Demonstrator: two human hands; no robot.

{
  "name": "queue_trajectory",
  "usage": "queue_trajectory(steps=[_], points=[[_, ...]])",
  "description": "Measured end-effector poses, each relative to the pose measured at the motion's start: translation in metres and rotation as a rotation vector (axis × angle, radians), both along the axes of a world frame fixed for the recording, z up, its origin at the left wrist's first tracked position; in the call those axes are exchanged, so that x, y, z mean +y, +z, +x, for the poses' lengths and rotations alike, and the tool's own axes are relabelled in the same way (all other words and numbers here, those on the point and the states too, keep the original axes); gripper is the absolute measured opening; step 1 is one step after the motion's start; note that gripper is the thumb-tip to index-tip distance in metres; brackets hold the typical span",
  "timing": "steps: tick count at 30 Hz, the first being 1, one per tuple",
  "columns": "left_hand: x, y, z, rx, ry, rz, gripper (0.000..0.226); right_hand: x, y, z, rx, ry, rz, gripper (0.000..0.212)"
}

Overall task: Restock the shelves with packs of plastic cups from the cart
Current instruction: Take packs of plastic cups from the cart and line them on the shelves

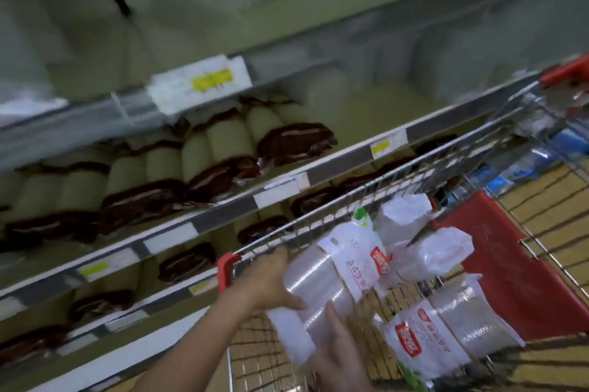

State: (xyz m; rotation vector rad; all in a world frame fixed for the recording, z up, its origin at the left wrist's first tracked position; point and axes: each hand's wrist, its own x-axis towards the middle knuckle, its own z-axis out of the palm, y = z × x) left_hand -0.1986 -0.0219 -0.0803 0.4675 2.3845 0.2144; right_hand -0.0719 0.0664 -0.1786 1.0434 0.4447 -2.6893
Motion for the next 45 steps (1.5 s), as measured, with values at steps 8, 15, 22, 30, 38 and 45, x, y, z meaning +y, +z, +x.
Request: queue_trajectory(steps=[8,15,22,30,38,45], points=[[-0.064,0.105,-0.003,0.157,0.027,0.193,0.074,-0.002,0.090,-0.034,0.316,0.253,0.239,0.116],[-0.112,0.200,0.021,0.419,0.098,0.332,0.073,-0.016,0.200,-0.054,0.660,0.338,0.554,0.090],[-0.182,0.329,0.066,0.741,0.287,0.564,0.062,-0.064,0.363,-0.078,1.097,0.396,0.932,0.075],[-0.294,0.416,0.093,0.876,0.550,0.879,0.057,-0.184,0.502,-0.095,1.464,0.647,1.129,0.084],[-0.480,0.503,0.032,0.793,0.797,1.053,0.039,-0.396,0.611,-0.166,1.348,0.499,1.353,0.036],[-0.568,0.515,-0.041,1.056,0.779,0.779,0.072,-0.510,0.621,-0.219,1.309,0.566,1.448,0.039]])
